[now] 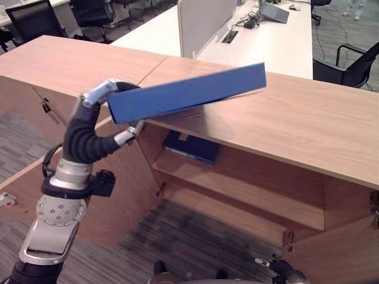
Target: Put the empty folder in the office cabinet
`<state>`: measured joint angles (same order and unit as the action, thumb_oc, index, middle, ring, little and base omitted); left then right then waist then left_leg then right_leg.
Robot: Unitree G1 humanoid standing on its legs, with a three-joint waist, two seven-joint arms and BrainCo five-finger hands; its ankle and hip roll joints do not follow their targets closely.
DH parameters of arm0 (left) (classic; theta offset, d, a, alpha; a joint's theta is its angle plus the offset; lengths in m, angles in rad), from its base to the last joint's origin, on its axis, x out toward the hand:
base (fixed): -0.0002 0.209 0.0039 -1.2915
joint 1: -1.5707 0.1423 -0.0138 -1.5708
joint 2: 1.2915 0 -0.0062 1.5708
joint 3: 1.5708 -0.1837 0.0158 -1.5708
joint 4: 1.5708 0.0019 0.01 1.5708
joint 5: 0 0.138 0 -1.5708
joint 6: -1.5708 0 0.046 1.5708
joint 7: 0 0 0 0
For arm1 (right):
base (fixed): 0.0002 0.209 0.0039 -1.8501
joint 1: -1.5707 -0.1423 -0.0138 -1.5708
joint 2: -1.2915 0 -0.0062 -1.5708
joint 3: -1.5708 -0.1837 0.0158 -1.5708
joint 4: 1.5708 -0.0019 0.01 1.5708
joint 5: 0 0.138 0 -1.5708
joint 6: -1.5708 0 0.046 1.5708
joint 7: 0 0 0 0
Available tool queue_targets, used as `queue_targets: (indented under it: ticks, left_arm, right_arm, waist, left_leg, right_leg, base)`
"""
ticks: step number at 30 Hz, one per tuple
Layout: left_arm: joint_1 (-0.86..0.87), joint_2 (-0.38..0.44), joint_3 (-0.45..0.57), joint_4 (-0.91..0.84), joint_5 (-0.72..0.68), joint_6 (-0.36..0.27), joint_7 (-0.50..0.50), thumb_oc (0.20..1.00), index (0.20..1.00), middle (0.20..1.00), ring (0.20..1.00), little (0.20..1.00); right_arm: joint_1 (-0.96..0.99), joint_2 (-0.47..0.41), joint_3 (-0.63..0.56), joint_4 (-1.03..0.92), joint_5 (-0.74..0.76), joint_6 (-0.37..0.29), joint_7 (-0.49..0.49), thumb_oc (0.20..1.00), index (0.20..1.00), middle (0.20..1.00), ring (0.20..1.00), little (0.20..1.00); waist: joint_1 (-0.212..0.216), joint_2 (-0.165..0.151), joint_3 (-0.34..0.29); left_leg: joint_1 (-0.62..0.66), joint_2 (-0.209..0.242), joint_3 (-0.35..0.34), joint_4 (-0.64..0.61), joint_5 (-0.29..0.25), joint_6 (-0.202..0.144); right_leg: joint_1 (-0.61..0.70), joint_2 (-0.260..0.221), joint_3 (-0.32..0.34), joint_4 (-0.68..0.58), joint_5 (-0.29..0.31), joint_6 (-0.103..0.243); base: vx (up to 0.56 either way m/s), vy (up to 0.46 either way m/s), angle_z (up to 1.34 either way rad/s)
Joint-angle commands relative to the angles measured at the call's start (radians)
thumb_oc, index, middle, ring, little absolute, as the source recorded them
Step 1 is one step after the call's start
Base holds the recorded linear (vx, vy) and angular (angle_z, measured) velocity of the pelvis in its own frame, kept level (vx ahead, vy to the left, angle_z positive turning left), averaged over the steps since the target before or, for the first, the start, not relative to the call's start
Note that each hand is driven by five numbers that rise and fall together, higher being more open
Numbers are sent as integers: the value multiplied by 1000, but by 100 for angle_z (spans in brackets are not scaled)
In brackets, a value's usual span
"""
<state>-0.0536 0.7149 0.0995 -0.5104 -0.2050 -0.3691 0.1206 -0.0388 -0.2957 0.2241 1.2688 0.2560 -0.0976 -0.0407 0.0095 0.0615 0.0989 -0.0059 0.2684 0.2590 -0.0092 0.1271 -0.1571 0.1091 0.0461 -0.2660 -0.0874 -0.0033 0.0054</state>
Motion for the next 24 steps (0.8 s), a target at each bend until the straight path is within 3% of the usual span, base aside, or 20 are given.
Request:
queue_targets:
  ticks: [1,8,14,24]
  left_arm:
    - [-16,20,24,53,-233,-62,-28,200,200,200,200,200]
    - [-72,3,51,48,-456,-103,-106,200,200,200,200,200]
    - [-136,-62,60,64,-738,-148,-190,200,200,200,200,200]
    - [-144,-110,72,63,-809,-189,-179,200,200,200,200,200]
  right_arm:
    - [-27,13,2,13,20,0,21,1000,1000,1000,1000,1000]
    - [-22,16,5,36,20,-2,39,1000,1000,1000,1000,1000]
    - [-25,32,18,57,39,-11,57,1000,1000,1000,1000,1000]
    - [-39,38,31,66,51,-23,55,1000,1000,1000,1000,1000]
  waist:
    - [-29,-68,-42]
    - [-31,-58,-50]
    - [-37,-48,-59]
    - [-32,-47,-67]
  left_leg:
    - [-89,-14,-6,21,7,-2]
    - [-79,-15,-3,18,8,-3]
    - [-72,-15,-3,20,7,-3]
    - [-75,-14,-9,31,2,-3]
  right_leg:
    - [9,-20,41,0,-120,52]
    - [18,-20,42,0,-124,51]
    - [27,-19,45,0,-130,49]
    - [35,-14,46,0,-136,45]
  base:
    - [1,-27,5]
    - [0,0,0]
    - [0,0,0]
    - [0,0,0]
